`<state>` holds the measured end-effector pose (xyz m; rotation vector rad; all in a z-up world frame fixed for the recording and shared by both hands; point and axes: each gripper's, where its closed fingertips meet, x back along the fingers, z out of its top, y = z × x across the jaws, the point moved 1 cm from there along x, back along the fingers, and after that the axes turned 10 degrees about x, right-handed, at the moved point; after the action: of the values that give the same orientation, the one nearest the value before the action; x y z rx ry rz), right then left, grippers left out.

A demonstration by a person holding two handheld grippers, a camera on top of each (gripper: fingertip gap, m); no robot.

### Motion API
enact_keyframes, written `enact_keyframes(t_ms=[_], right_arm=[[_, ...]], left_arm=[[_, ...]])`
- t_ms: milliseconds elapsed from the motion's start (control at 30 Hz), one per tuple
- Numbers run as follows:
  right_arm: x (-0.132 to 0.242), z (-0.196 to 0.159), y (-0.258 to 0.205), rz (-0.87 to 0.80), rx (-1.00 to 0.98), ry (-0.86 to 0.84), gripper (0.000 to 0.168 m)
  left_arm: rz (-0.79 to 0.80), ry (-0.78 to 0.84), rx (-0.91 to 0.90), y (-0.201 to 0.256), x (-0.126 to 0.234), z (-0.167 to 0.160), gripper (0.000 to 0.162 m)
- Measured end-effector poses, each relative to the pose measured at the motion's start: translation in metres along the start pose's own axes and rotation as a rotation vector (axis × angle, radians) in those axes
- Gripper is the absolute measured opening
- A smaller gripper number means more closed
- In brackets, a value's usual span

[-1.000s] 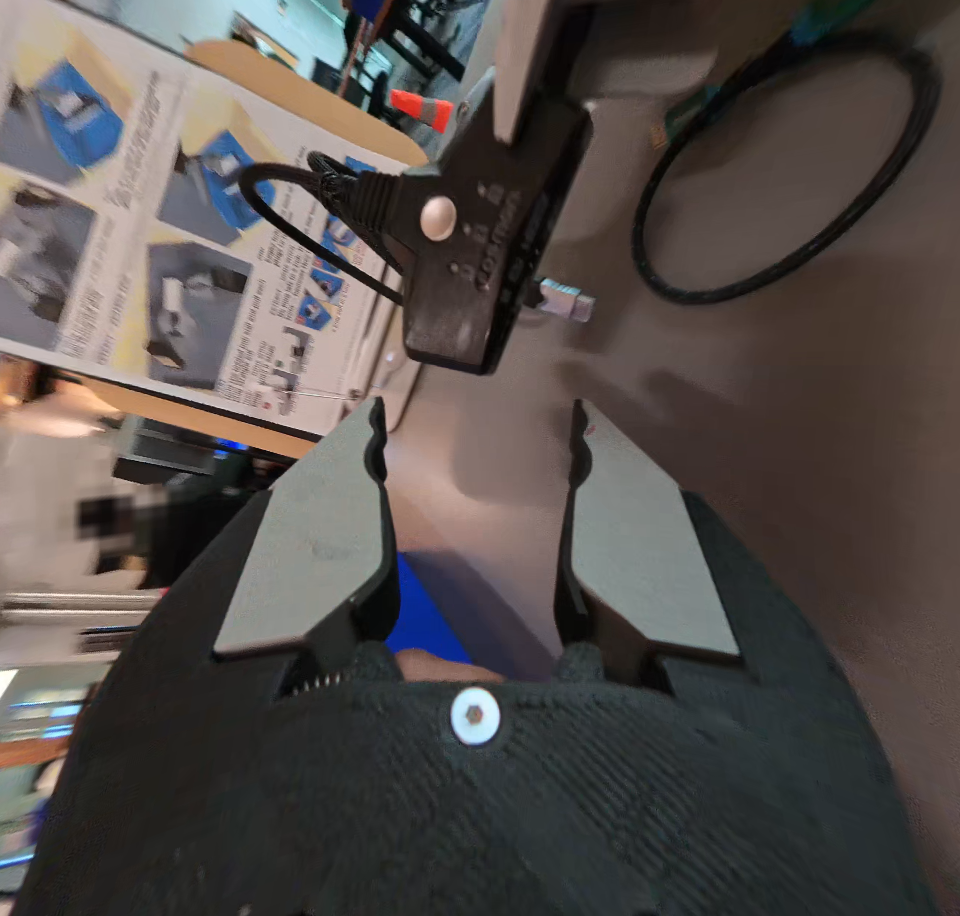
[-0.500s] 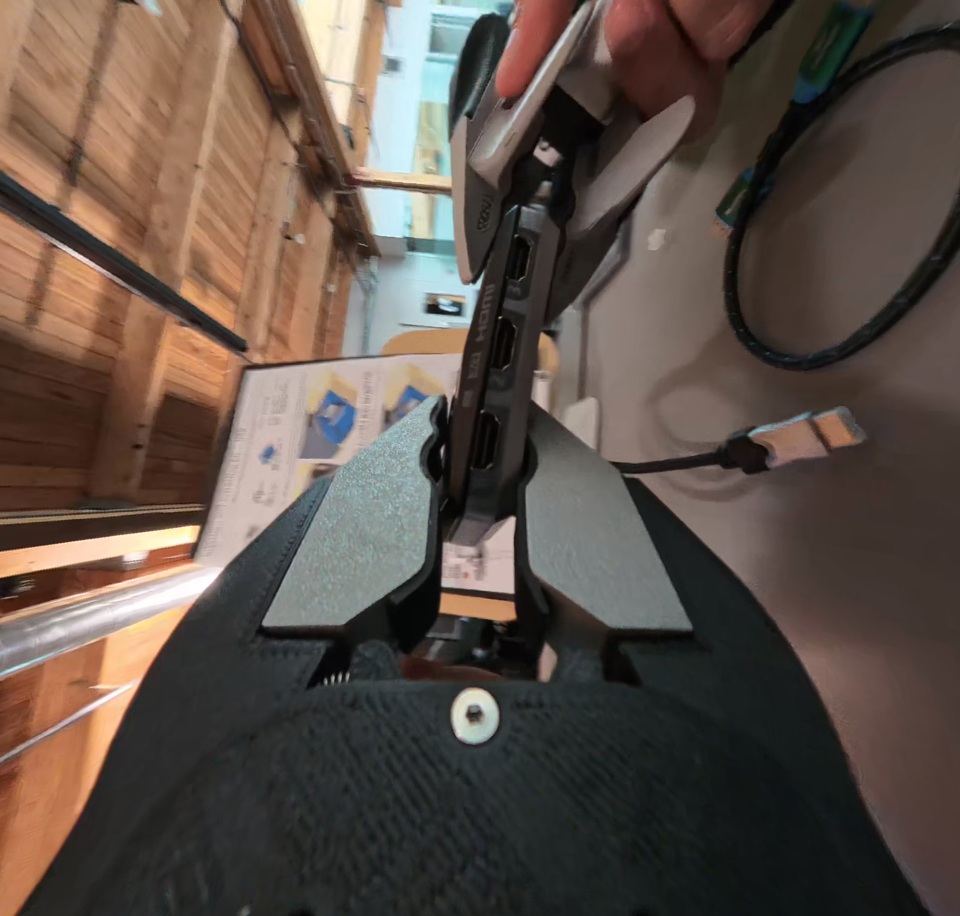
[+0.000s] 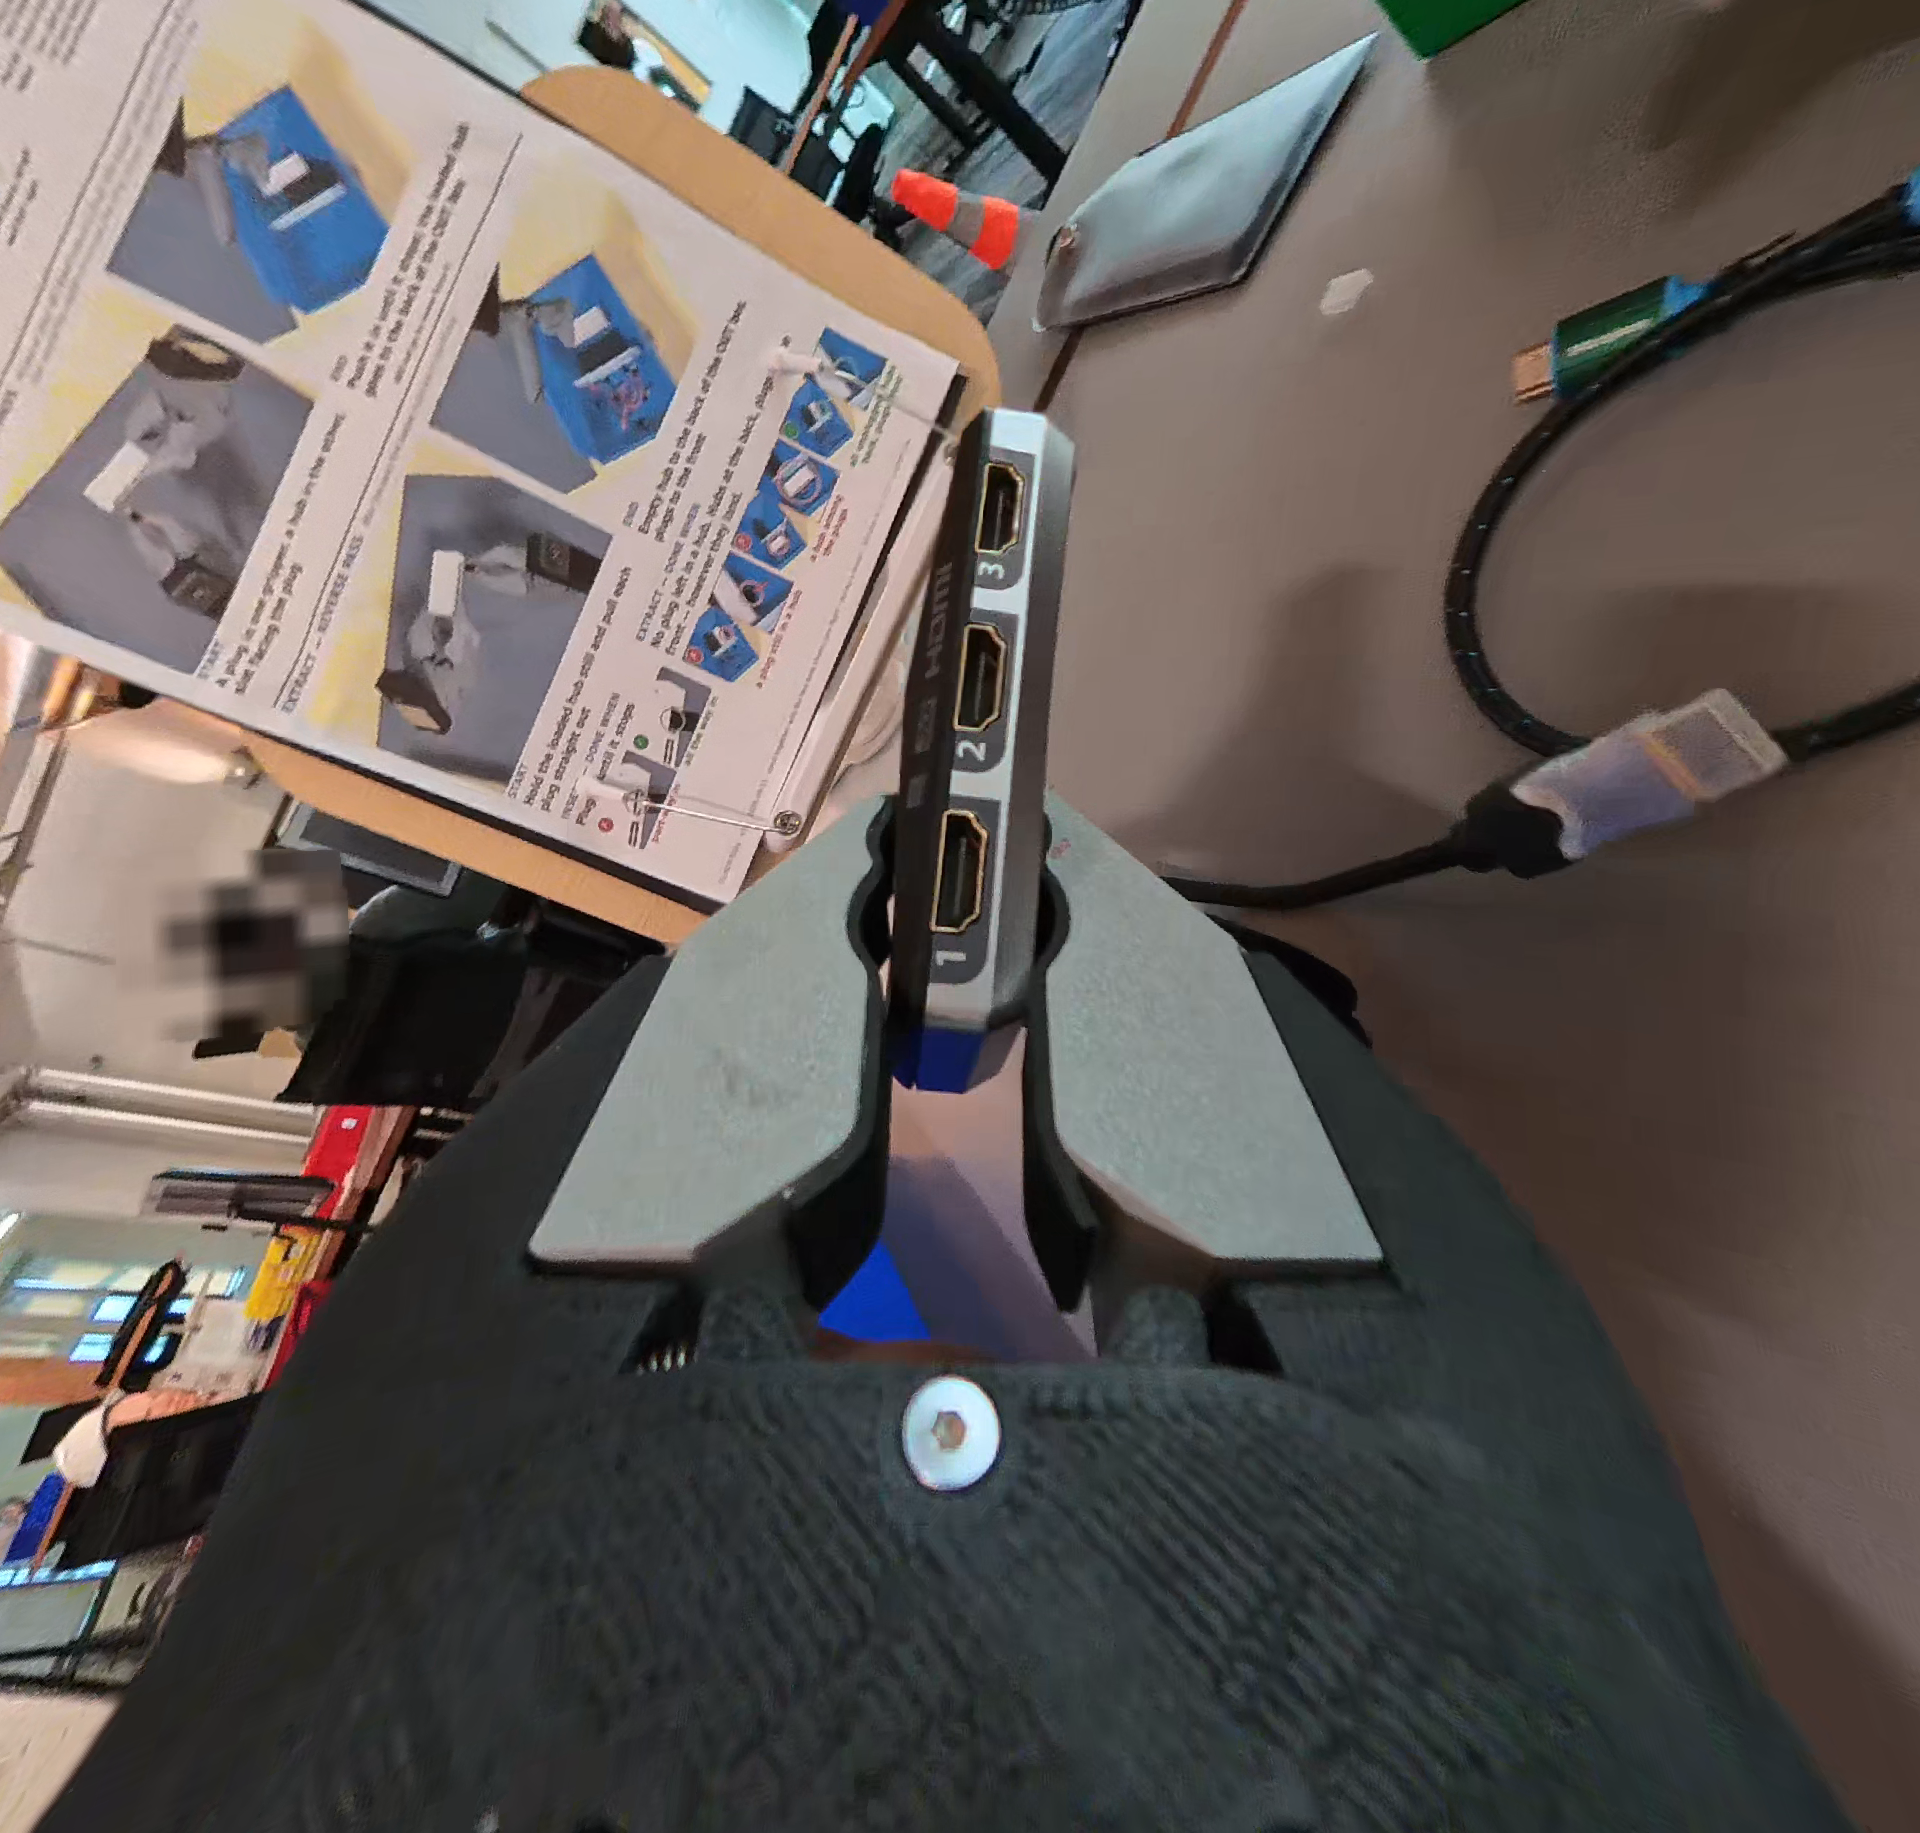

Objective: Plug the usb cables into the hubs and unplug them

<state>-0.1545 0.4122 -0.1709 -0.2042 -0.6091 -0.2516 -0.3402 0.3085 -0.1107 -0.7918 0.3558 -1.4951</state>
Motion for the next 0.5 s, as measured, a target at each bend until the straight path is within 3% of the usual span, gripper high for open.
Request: enact_keyframes(t_ms=[133,367,500], right_arm=[[-0.003,-0.036,0.003,-0.119,0.036,-0.093,0.042],[-0.034,-0.030,0.020,-0.227,-0.035,-0.020,0.041],[-0.052,-0.035,0.019,-0.219,-0.041,-0.067,0.035]], left_arm=[[0.060,0.014,-0.006,-0.001,-0.009,0.001,0.020],[0.303,0.101,-0.097,-0.035,-0.021,0.012,0.019],[0.241,0.030,-0.135,-0.024,-0.040,-0.006,0.019]])
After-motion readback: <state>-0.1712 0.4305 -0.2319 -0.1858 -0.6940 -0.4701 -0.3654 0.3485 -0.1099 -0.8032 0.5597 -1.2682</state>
